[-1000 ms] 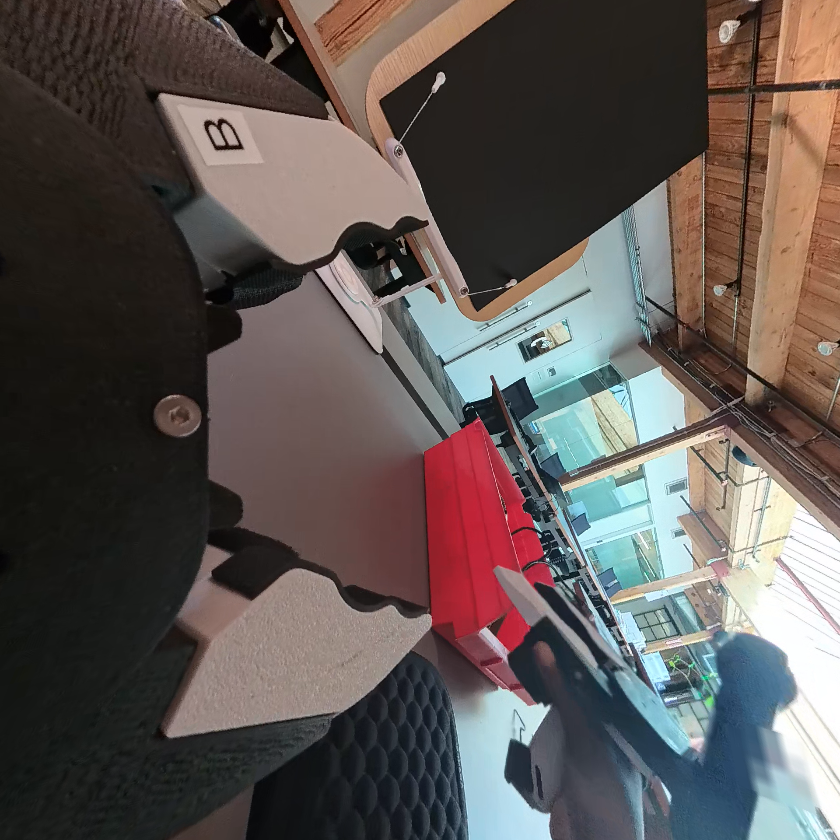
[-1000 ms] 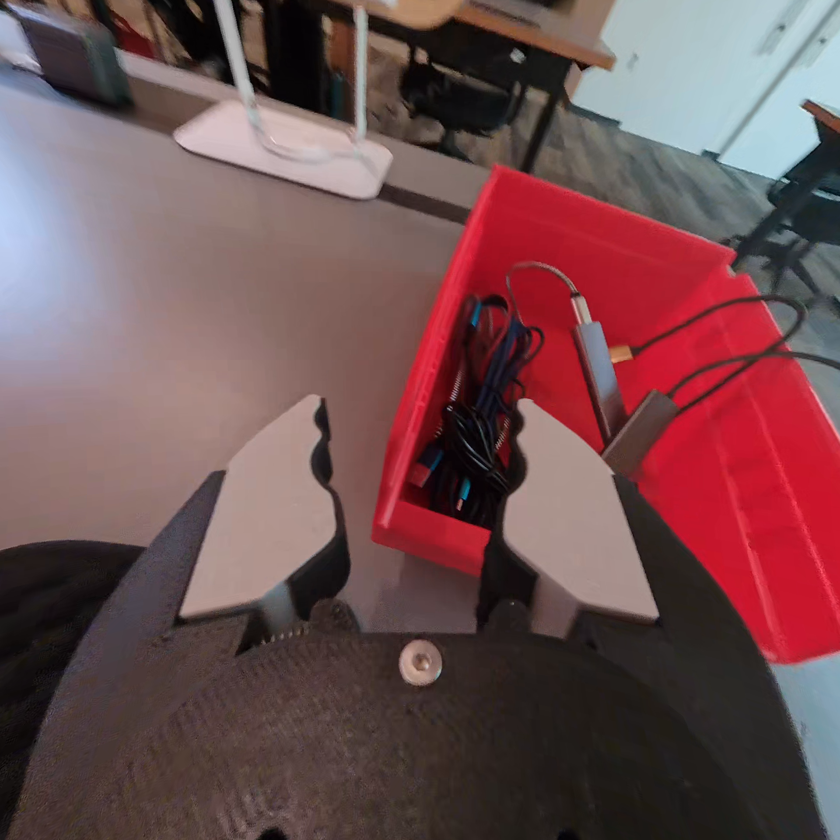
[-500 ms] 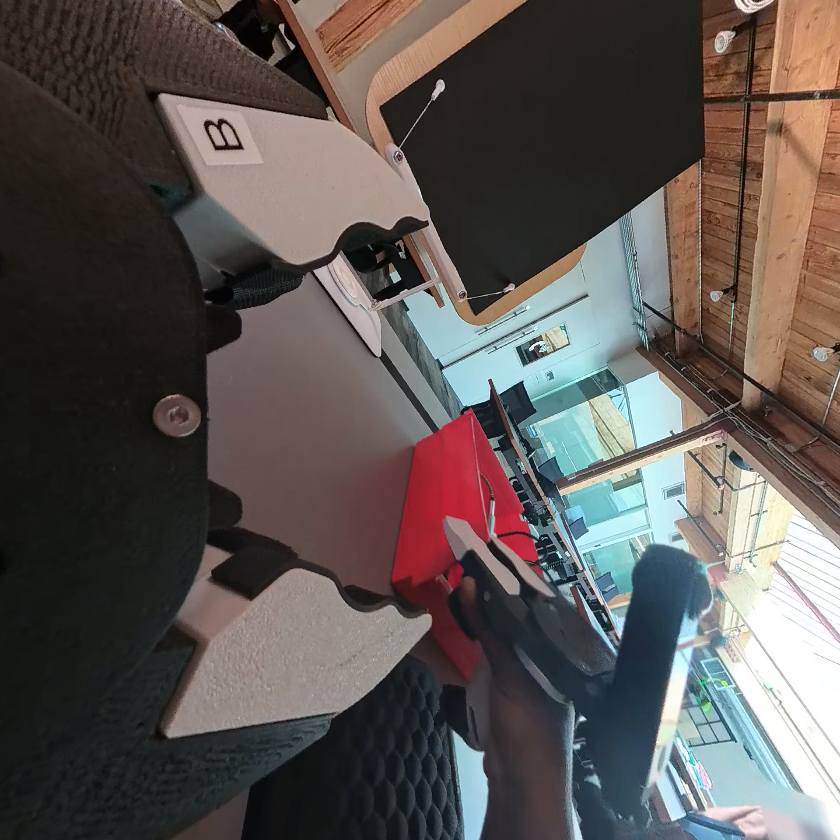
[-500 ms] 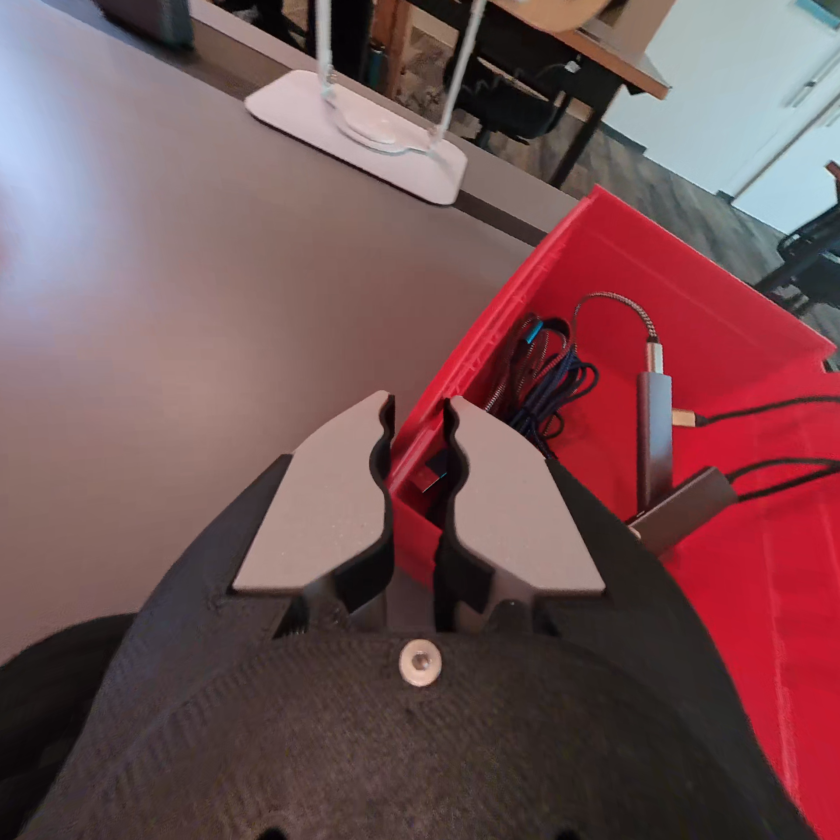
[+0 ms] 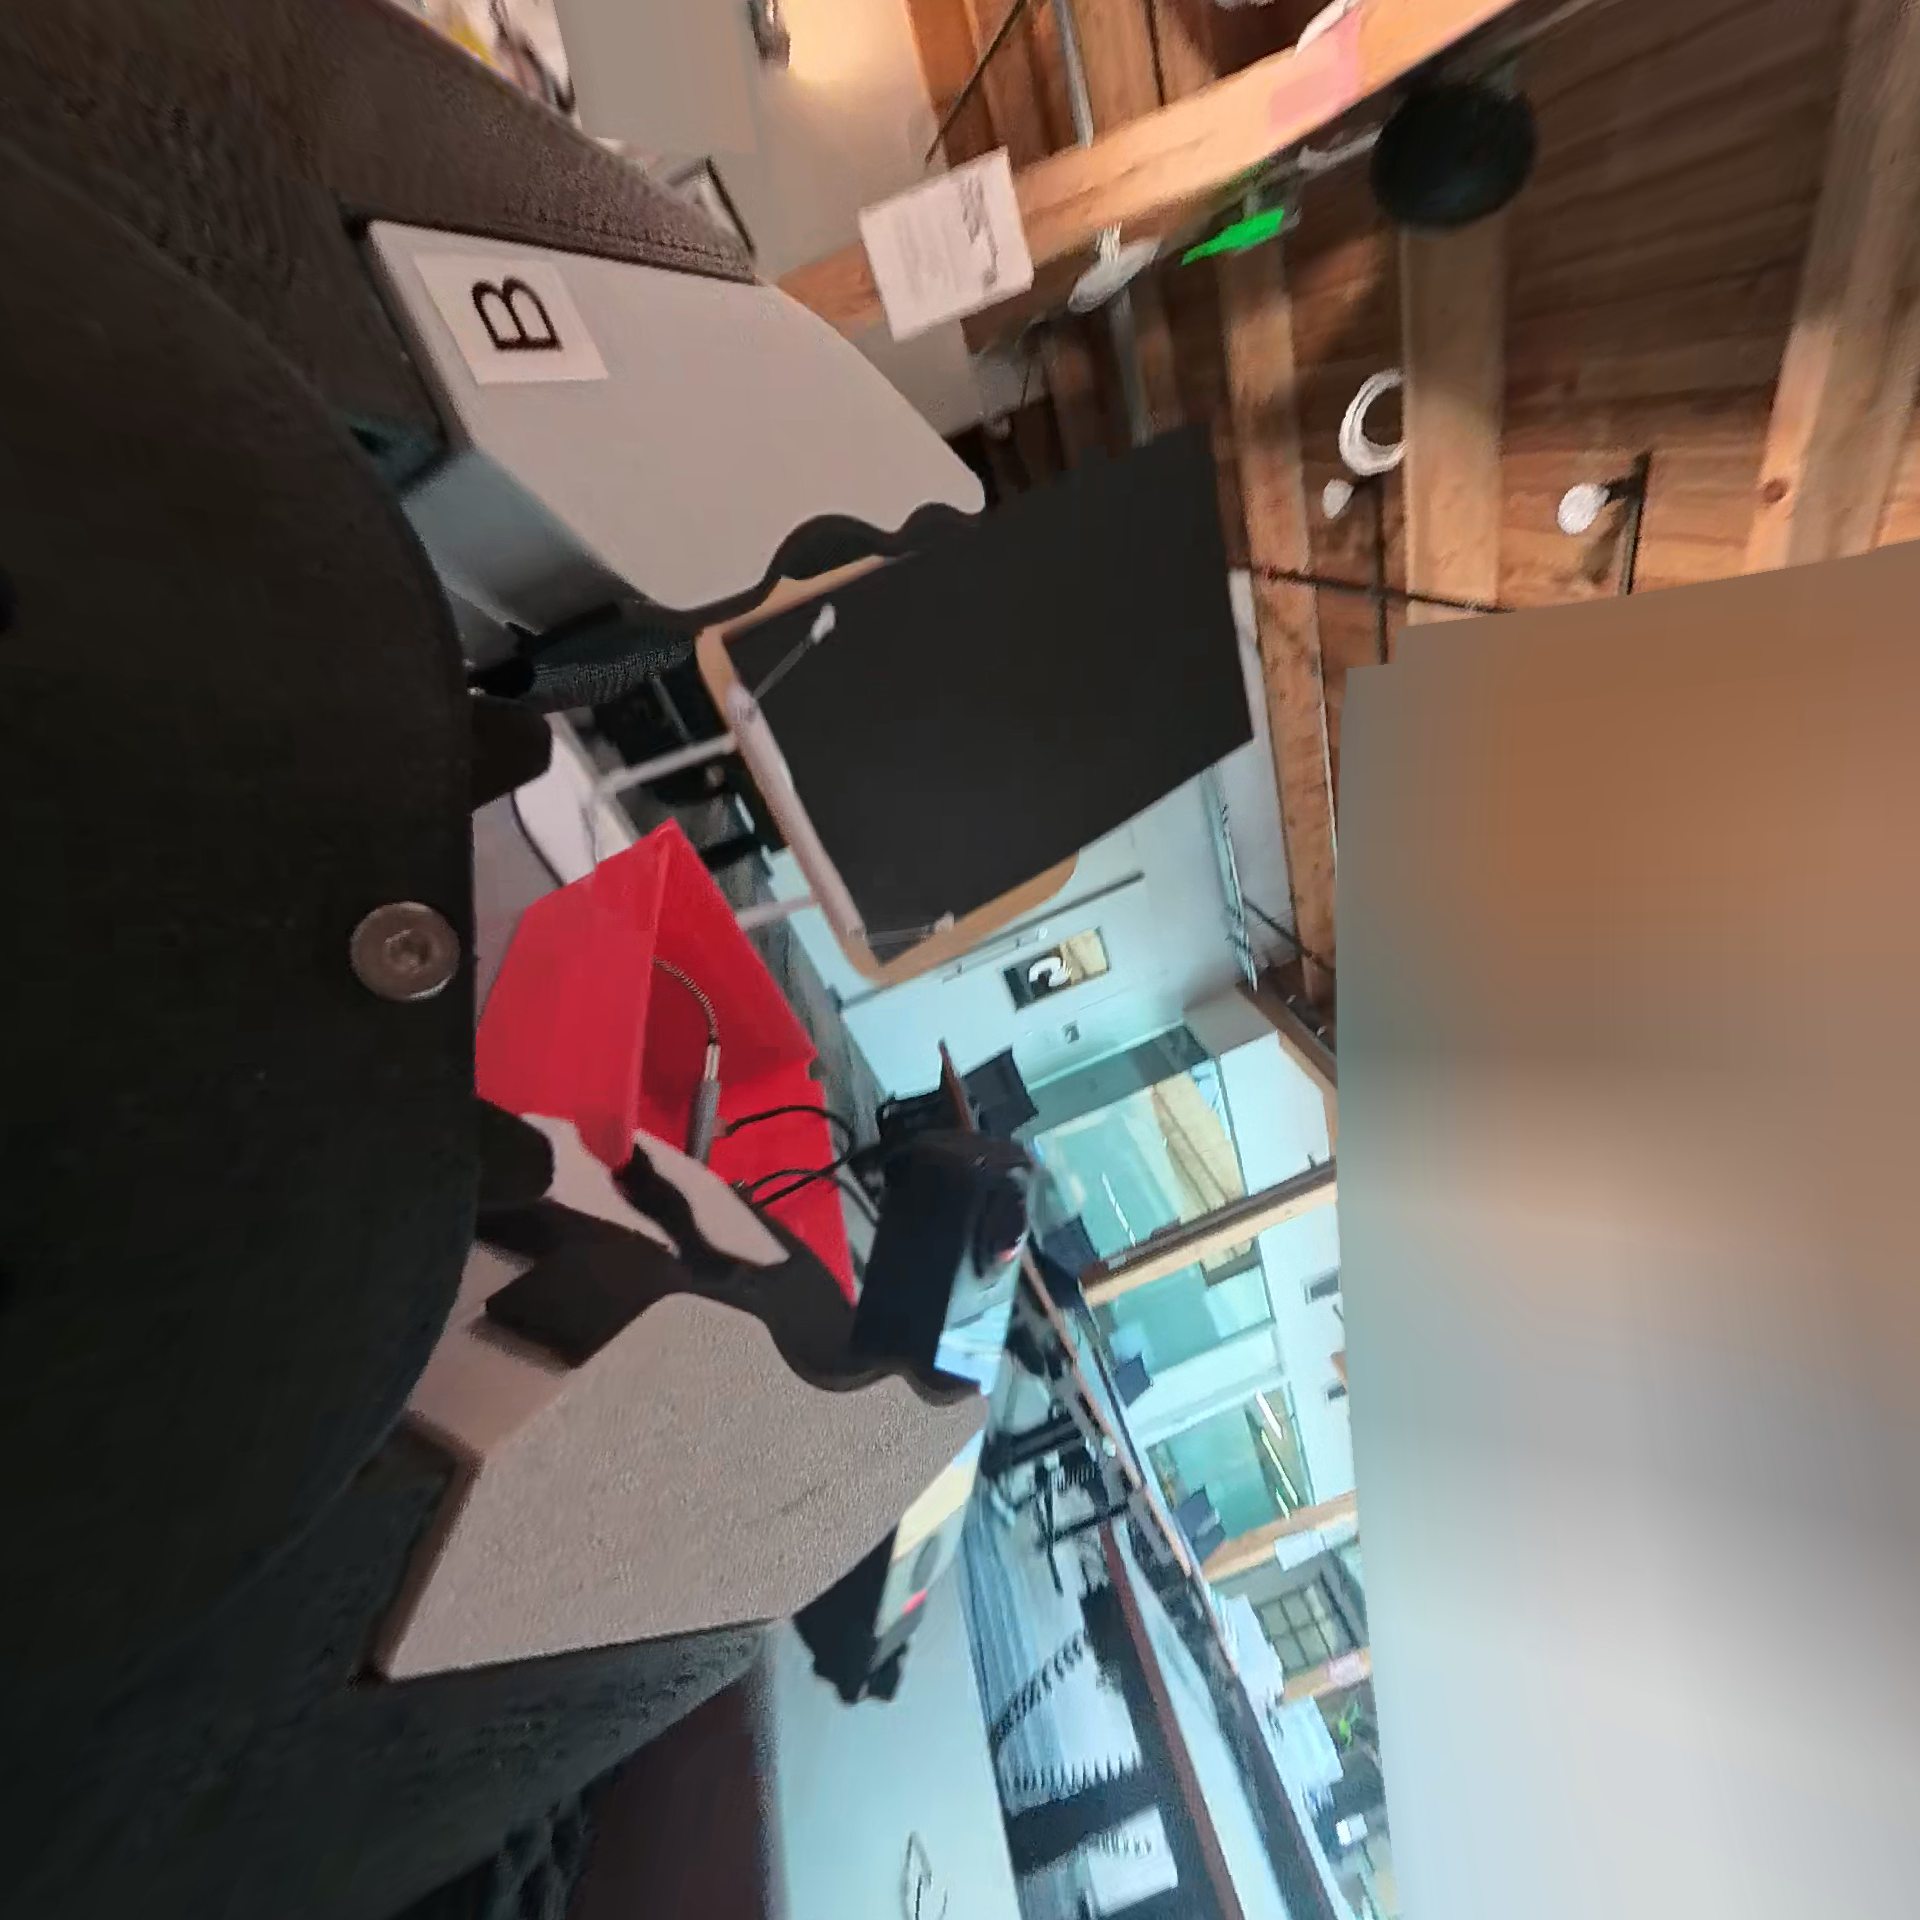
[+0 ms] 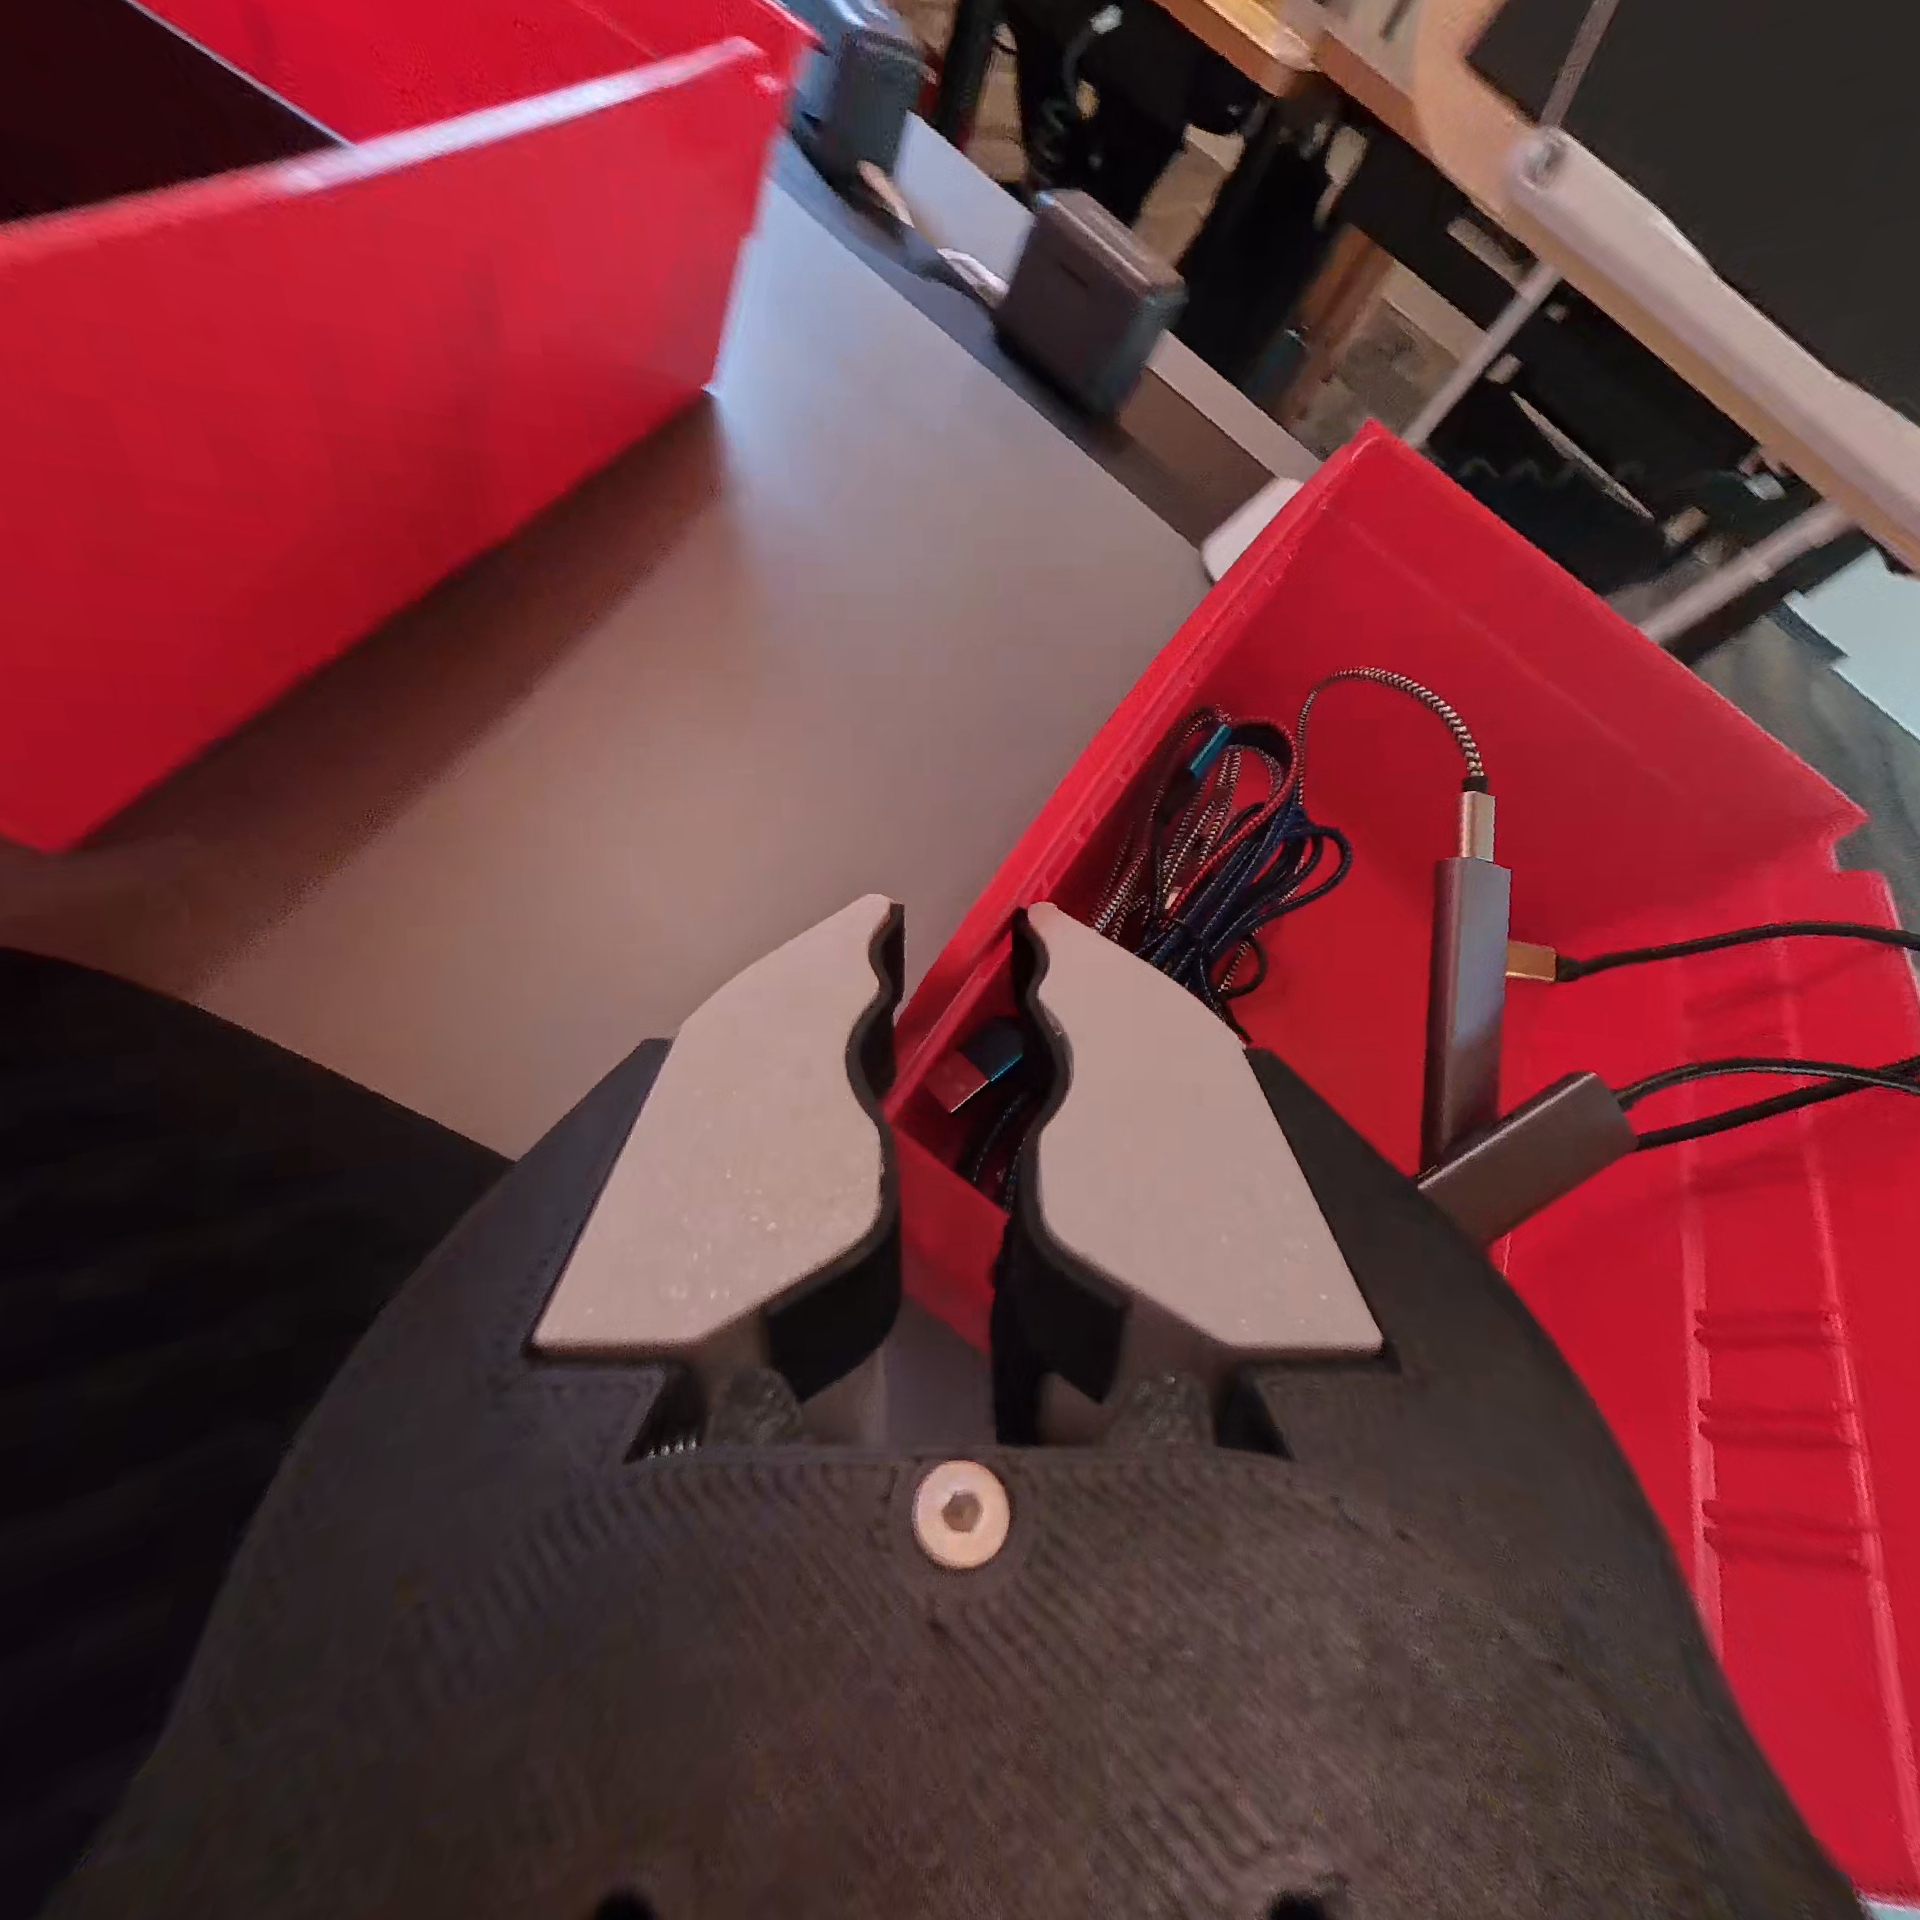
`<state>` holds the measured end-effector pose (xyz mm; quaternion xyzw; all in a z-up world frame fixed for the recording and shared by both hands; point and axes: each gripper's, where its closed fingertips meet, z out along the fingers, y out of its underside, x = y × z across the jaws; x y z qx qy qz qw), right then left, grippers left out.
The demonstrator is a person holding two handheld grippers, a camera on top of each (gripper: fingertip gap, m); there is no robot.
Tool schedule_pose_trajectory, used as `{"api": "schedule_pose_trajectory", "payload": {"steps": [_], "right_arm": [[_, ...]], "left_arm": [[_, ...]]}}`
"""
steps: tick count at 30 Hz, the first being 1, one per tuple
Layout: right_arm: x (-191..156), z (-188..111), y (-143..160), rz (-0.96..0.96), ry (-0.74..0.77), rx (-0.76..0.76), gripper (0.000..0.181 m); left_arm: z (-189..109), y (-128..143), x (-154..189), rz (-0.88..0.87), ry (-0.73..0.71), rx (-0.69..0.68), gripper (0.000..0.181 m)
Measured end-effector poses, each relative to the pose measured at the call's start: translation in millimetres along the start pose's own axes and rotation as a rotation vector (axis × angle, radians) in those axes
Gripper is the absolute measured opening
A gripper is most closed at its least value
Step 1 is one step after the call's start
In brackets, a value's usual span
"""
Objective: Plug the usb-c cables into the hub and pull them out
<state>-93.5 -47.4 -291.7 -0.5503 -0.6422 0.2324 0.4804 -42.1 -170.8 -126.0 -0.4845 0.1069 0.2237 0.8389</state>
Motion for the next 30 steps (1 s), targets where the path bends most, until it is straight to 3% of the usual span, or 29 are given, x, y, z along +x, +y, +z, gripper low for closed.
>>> {"api": "schedule_pose_trajectory", "payload": {"steps": [4, 9, 11, 13, 15, 17, 19, 21, 25, 30], "right_arm": [[-40, 17, -28, -0.045, -0.125, 0.05, 0.021], [-65, 28, -52, -0.076, -0.235, 0.15, 0.021], [-55, 14, -76, -0.073, -0.169, 0.362, 0.027], [-41, -18, -102, -0.046, -0.073, 0.615, 0.031], [-47, -54, -116, 0.086, -0.127, 0.76, 0.047], [-66, -78, -120, 0.253, -0.257, 0.811, 0.063], [-86, -82, -115, 0.36, -0.328, 0.774, 0.069], [-112, -67, -103, 0.35, -0.366, 0.659, 0.072], [-132, -24, -79, 0.323, -0.324, 0.393, 0.05], [-147, 8, -62, 0.31, -0.378, 0.15, 0.05]], "left_arm": [[-36, -20, -55, 0.117, -0.144, -0.064, 0.137], [-95, -13, -123, 0.262, -0.357, -0.273, 0.131], [-119, -4, -143, 0.276, -0.417, -0.365, 0.13], [-141, 11, -156, 0.229, -0.443, -0.438, 0.129], [-161, 34, -163, 0.115, -0.455, -0.519, 0.129], [-177, 58, -163, -0.008, -0.449, -0.59, 0.129], [-194, 83, -164, -0.074, -0.464, -0.688, 0.127], [-211, 109, -166, -0.1, -0.489, -0.798, 0.124], [-235, 143, -167, -0.164, -0.528, -0.944, 0.112], [-235, 152, -161, -0.264, -0.496, -0.935, 0.066]]}}
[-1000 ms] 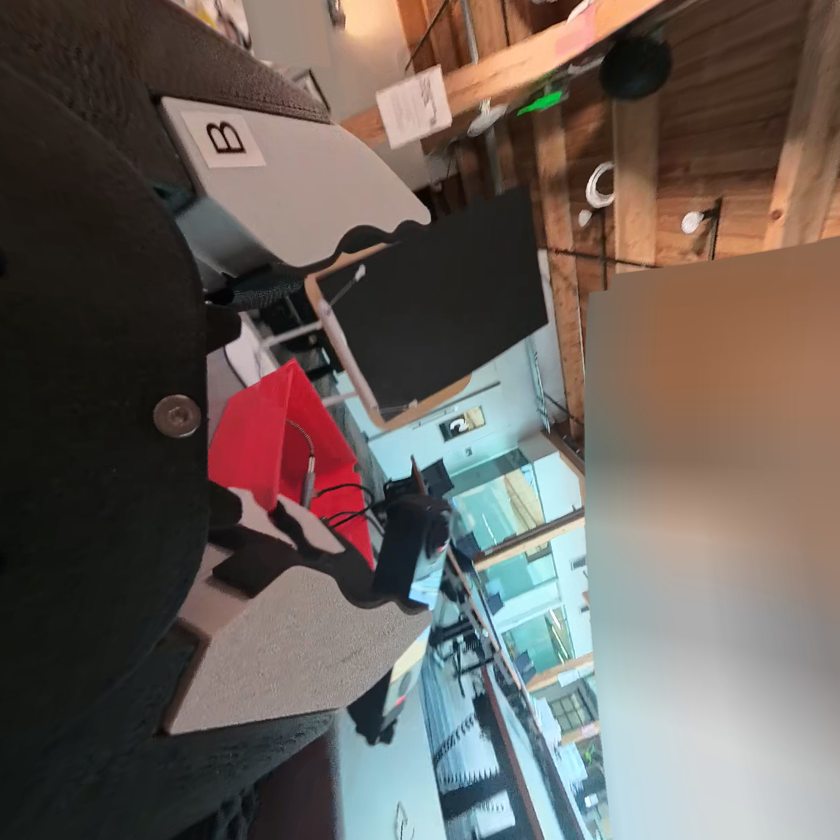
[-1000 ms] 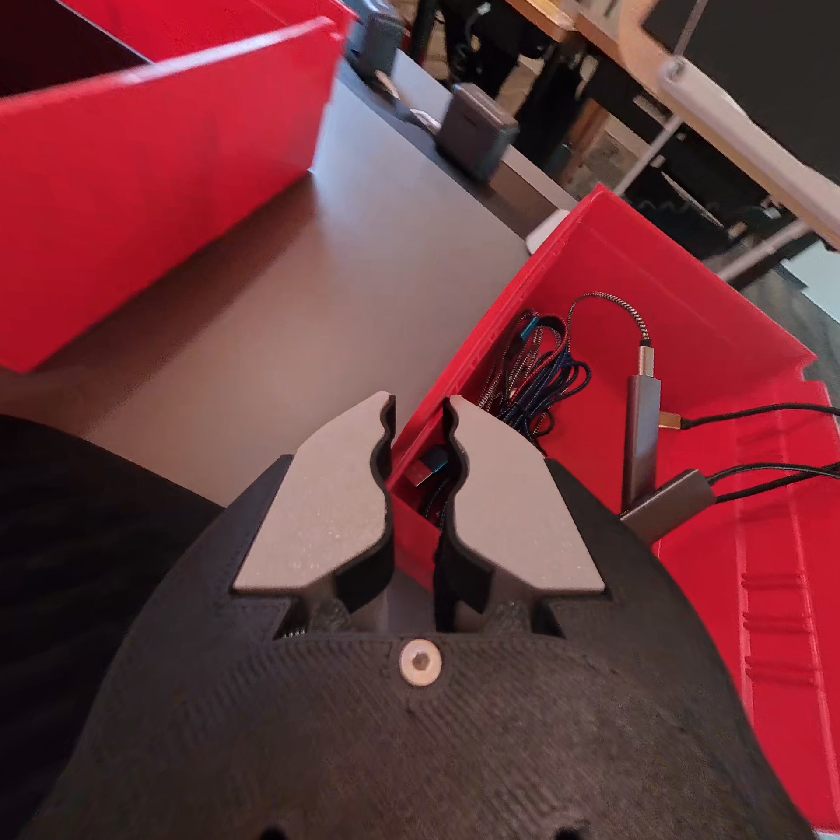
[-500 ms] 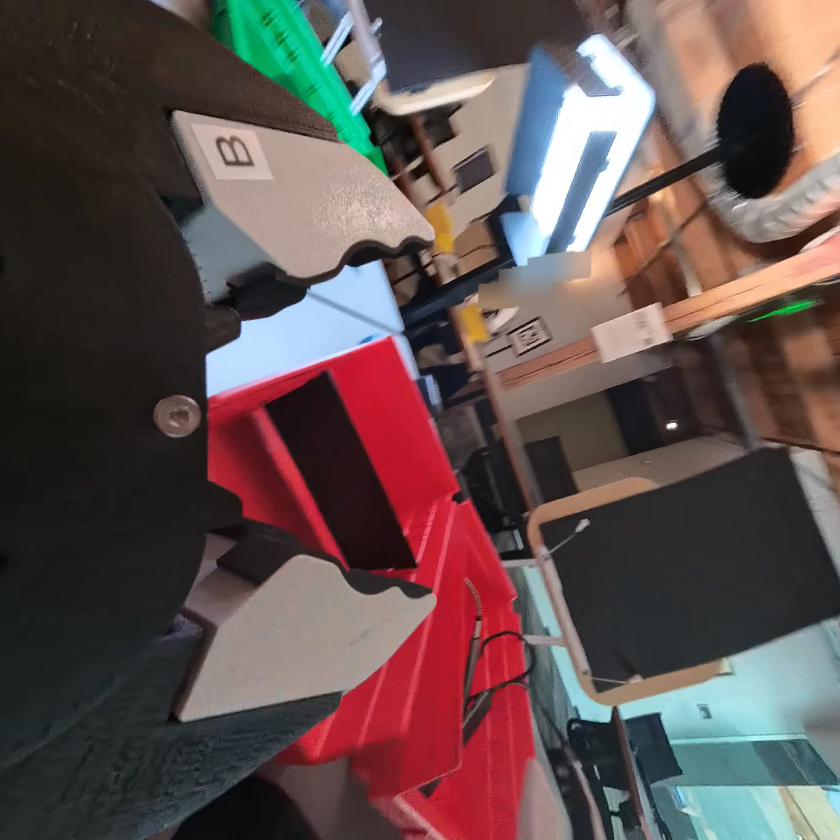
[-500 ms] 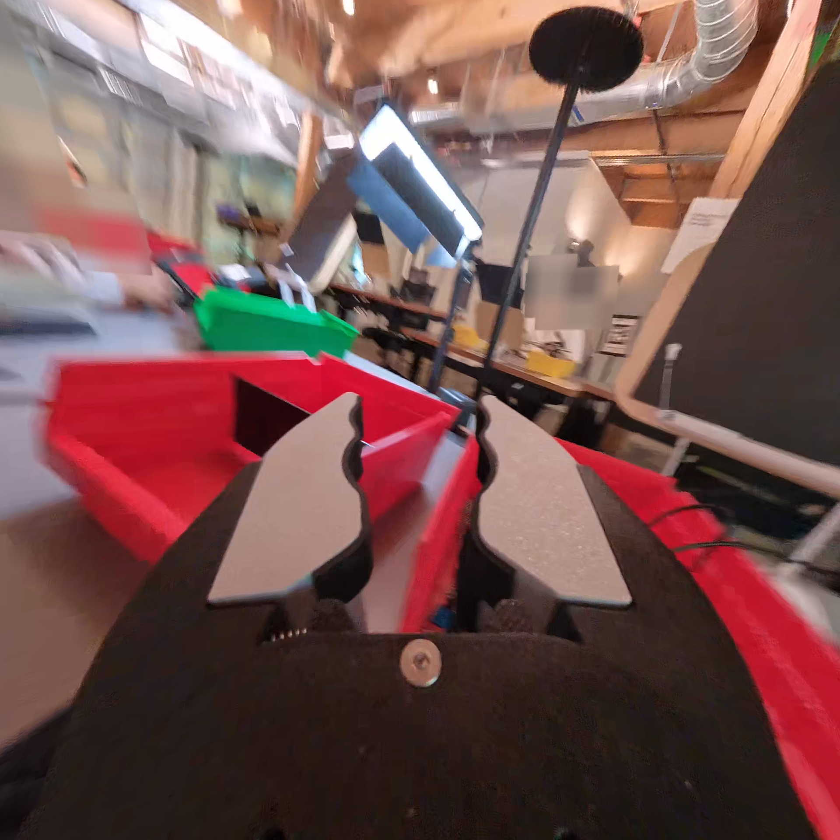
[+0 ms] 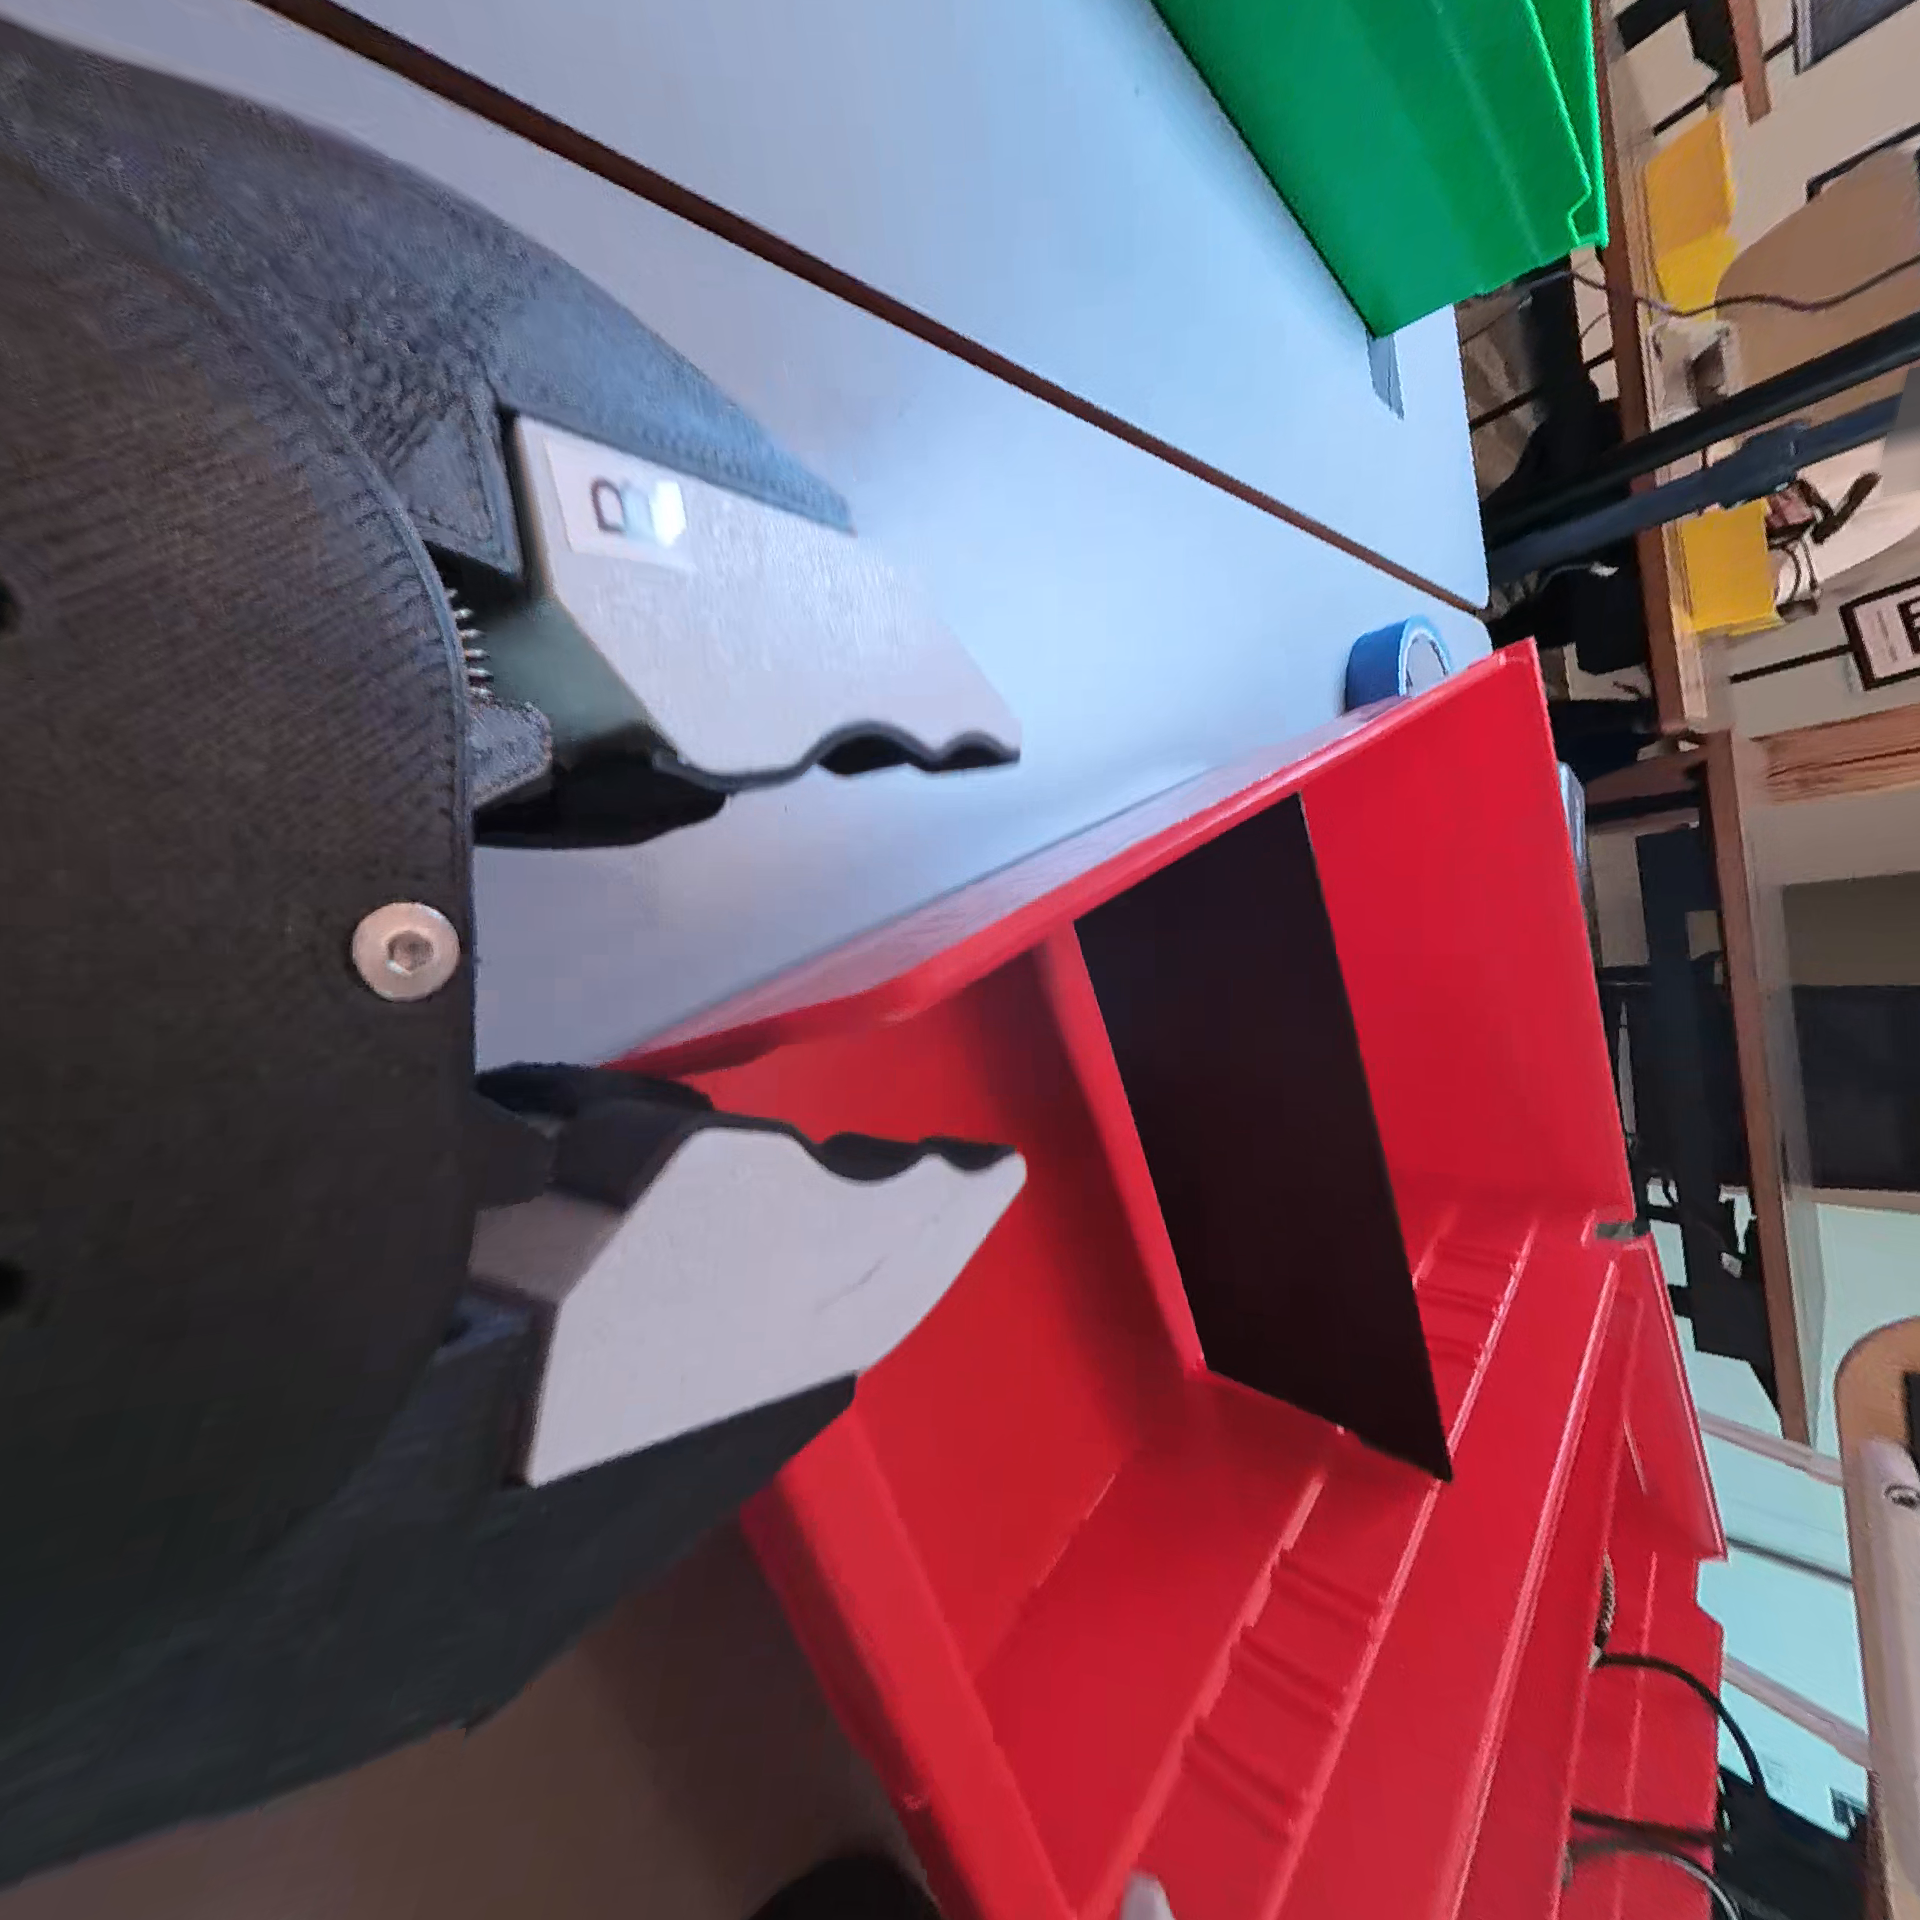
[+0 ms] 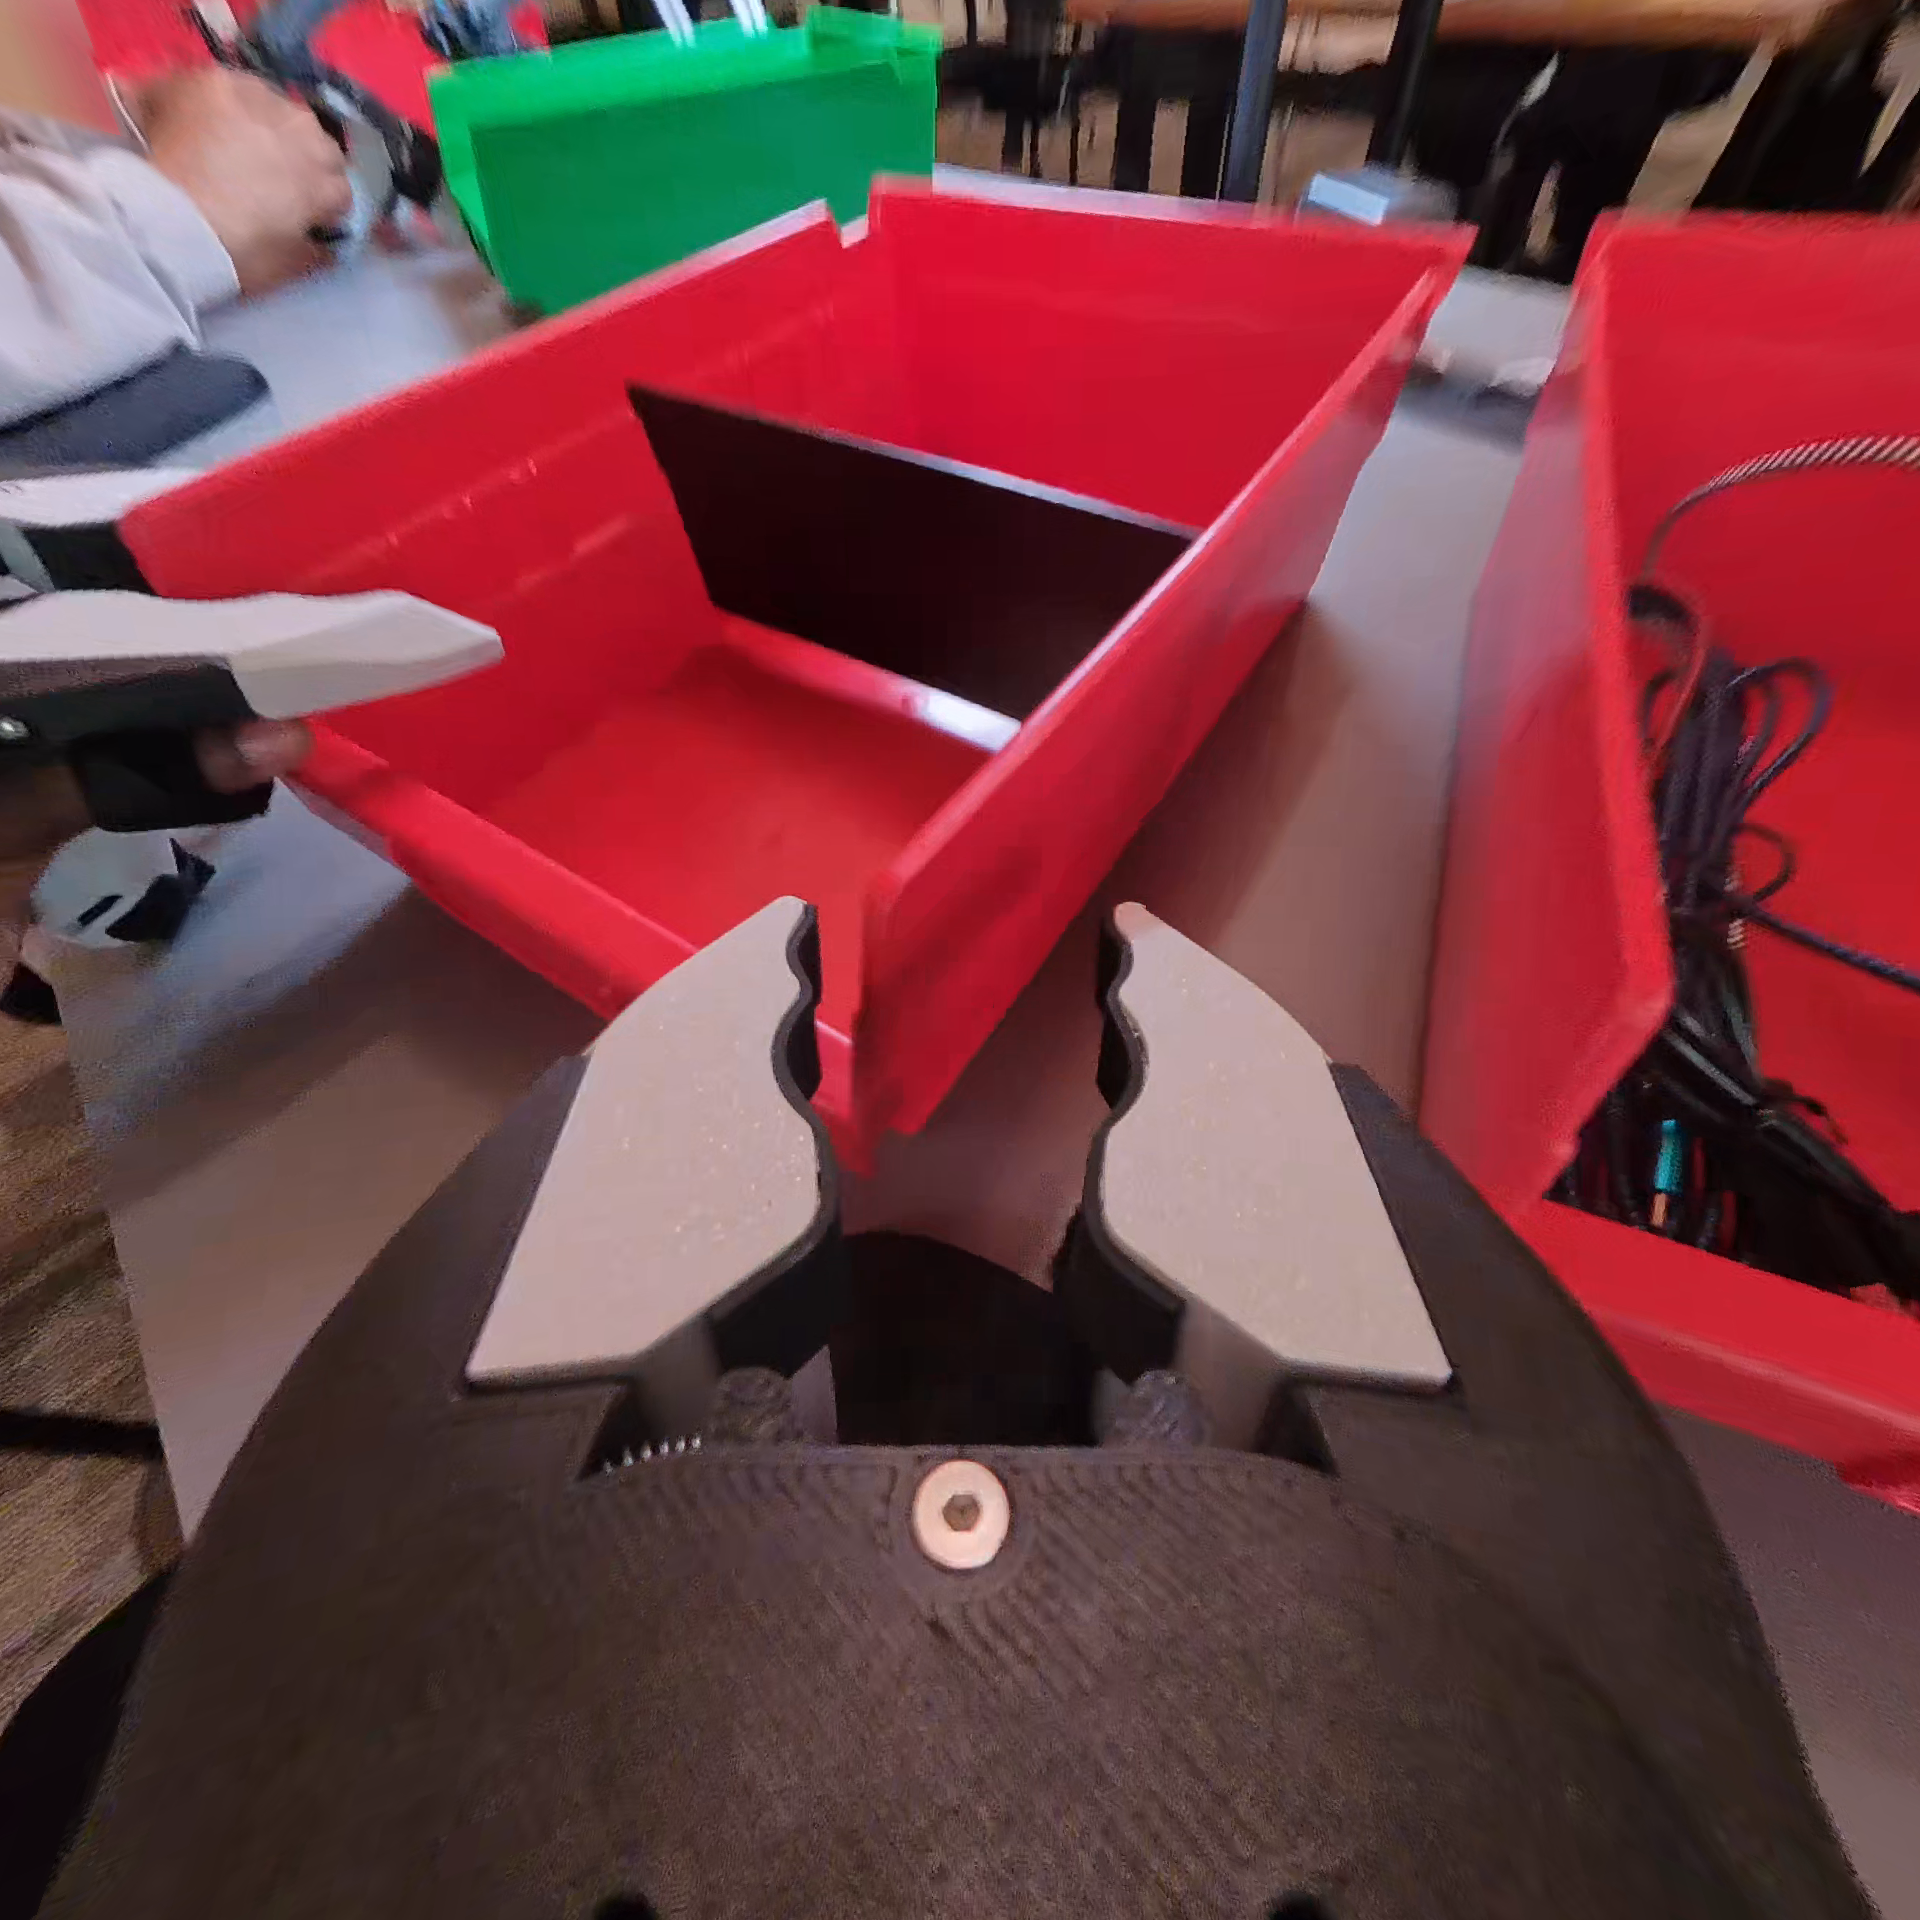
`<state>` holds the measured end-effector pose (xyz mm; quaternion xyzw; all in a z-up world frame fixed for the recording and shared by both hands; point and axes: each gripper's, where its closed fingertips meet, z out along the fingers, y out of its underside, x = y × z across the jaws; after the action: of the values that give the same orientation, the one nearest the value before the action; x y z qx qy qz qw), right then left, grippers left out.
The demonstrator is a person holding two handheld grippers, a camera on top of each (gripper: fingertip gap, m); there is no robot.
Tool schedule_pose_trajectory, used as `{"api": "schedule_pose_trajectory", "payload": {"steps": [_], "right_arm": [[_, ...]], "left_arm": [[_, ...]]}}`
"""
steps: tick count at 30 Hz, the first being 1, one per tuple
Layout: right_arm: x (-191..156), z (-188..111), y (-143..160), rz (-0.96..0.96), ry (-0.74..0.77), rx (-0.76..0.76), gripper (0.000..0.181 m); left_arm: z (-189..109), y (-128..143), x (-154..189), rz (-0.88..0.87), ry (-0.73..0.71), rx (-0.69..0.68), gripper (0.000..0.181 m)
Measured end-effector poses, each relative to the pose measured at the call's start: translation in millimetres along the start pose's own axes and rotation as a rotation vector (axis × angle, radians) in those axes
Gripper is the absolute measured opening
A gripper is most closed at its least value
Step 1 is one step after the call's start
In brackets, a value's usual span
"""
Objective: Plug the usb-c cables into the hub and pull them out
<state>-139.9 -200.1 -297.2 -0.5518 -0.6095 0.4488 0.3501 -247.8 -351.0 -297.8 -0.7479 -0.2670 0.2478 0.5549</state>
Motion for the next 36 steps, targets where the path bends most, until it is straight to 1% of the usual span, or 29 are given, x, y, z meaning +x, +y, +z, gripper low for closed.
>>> {"api": "schedule_pose_trajectory", "payload": {"steps": [2, 3, 4, 7, 9, 11, 13, 15, 18, 20, 22, 24, 26, 30, 33, 36], "right_arm": [[0, 8, 9, 0.03, -0.035, -0.079, 0.049], [-4, 10, 11, 0.035, -0.072, -0.091, 0.038], [-4, 10, 10, 0.036, -0.077, -0.088, 0.03], [1, 8, 8, -0.048, 0.009, -0.07, 0.022], [3, 3, 2, -0.153, 0.08, -0.027, 0.017], [3, -3, -7, -0.265, 0.13, 0.033, 0.014], [3, -11, -20, -0.351, 0.166, 0.117, 0.014], [4, -24, -38, -0.376, 0.178, 0.208, 0.014], [13, -54, -71, -0.399, 0.225, 0.342, 0.011], [27, -81, -89, -0.418, 0.283, 0.438, 0.009], [45, -114, -102, -0.431, 0.345, 0.528, 0.008], [66, -149, -108, -0.443, 0.433, 0.593, 0.007], [91, -185, -107, -0.451, 0.529, 0.628, 0.006], [147, -255, -96, -0.393, 0.716, 0.629, 0.004], [192, -303, -81, -0.311, 0.853, 0.587, 0.003], [233, -342, -57, -0.215, 0.956, 0.519, 0.003]], "left_arm": [[2, 0, 5, 0.001, 0.027, -0.006, 0.037], [2, 0, 3, -0.005, -0.002, -0.005, 0.03], [2, -1, 1, -0.02, -0.036, -0.001, 0.021], [-1, -5, -1, -0.029, -0.123, 0.02, 0.009], [-7, -11, 1, -0.005, -0.161, 0.026, 0.008], [-16, -23, 3, 0.016, -0.181, 0.051, 0.008], [-29, -42, 7, 0.043, -0.201, 0.126, 0.009], [-42, -64, 13, 0.071, -0.231, 0.213, 0.009], [-60, -101, 34, 0.086, -0.243, 0.379, 0.011], [-67, -124, 57, 0.085, -0.207, 0.497, 0.013], [-68, -143, 86, 0.092, -0.158, 0.589, 0.015], [-62, -160, 121, 0.098, -0.09, 0.657, 0.016], [-51, -174, 158, 0.099, -0.01, 0.7, 0.017], [-21, -196, 241, 0.074, 0.19, 0.704, 0.02], [4, -207, 308, 0.051, 0.356, 0.657, 0.023], [34, -208, 370, 0.04, 0.494, 0.575, 0.024]]}}
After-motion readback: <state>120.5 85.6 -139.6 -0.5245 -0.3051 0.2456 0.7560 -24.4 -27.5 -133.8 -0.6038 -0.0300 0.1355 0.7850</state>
